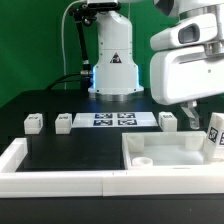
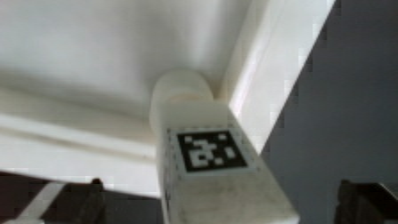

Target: Assemble square table

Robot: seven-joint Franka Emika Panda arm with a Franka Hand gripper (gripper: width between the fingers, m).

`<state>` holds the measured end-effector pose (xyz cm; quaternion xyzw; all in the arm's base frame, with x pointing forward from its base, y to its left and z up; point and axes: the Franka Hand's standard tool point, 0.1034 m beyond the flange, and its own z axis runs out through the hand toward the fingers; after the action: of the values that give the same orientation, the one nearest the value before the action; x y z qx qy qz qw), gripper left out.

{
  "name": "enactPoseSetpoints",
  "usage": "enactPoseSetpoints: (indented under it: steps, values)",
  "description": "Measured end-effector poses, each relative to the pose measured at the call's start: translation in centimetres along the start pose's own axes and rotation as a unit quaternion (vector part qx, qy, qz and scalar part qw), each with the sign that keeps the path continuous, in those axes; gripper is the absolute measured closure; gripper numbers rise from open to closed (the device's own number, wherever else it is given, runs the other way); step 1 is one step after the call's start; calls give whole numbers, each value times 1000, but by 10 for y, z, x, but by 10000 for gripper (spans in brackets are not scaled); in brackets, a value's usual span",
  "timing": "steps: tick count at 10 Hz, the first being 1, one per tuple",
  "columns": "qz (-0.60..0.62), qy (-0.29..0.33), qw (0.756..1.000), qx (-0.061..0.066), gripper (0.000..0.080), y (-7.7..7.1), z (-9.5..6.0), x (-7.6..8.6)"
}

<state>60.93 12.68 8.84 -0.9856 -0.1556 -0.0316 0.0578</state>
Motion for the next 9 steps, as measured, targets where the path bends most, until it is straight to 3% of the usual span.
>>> enactPoseSetpoints:
  steps: [2, 4, 7, 9]
  values:
    - [0, -28, 1000, 8, 151, -4, 0, 0]
    - [2, -26, 1000, 7, 151, -3, 1, 0]
    - [5, -26, 1000, -9, 151, 8, 5, -1]
    - [6, -22, 1000, -9, 151, 7, 0, 5]
